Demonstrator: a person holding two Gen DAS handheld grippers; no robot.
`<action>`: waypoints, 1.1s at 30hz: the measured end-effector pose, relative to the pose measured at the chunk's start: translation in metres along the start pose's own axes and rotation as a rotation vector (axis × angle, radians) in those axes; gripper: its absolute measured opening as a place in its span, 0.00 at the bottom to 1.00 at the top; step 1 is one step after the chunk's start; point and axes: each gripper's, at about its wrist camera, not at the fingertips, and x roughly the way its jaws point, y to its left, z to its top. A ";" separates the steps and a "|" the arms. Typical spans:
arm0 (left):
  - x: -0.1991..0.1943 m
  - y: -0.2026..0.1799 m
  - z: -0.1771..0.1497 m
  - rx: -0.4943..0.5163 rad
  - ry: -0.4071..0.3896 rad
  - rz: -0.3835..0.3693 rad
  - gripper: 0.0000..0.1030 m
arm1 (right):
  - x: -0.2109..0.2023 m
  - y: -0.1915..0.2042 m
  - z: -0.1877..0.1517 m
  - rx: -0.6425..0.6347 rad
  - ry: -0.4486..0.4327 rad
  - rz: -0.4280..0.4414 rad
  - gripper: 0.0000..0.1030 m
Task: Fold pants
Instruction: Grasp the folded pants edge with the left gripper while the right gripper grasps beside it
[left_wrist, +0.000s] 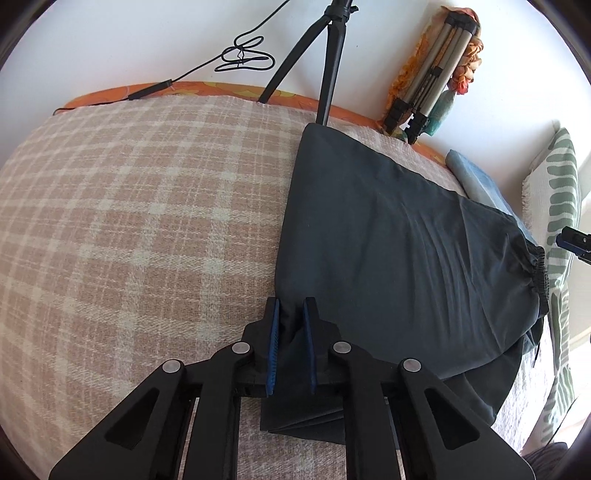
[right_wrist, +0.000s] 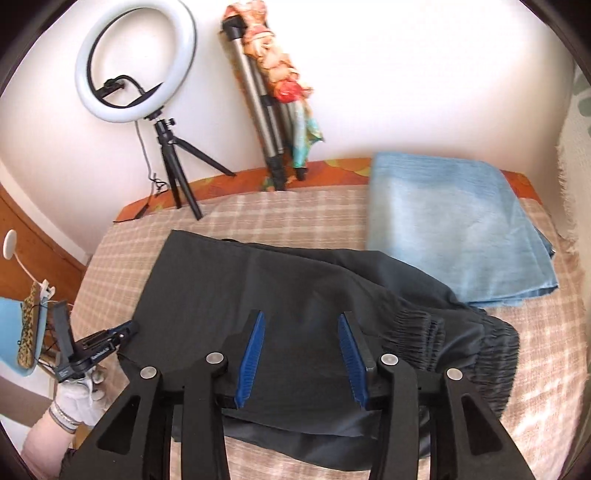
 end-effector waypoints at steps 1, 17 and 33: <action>-0.001 0.001 0.000 -0.008 -0.004 -0.010 0.07 | 0.005 0.012 0.005 -0.015 -0.002 0.028 0.50; -0.013 0.001 0.001 -0.032 -0.048 -0.086 0.04 | 0.144 0.171 0.051 -0.120 0.139 0.164 0.52; -0.016 -0.021 -0.003 0.012 -0.054 -0.132 0.04 | 0.267 0.251 0.065 -0.235 0.379 -0.061 0.52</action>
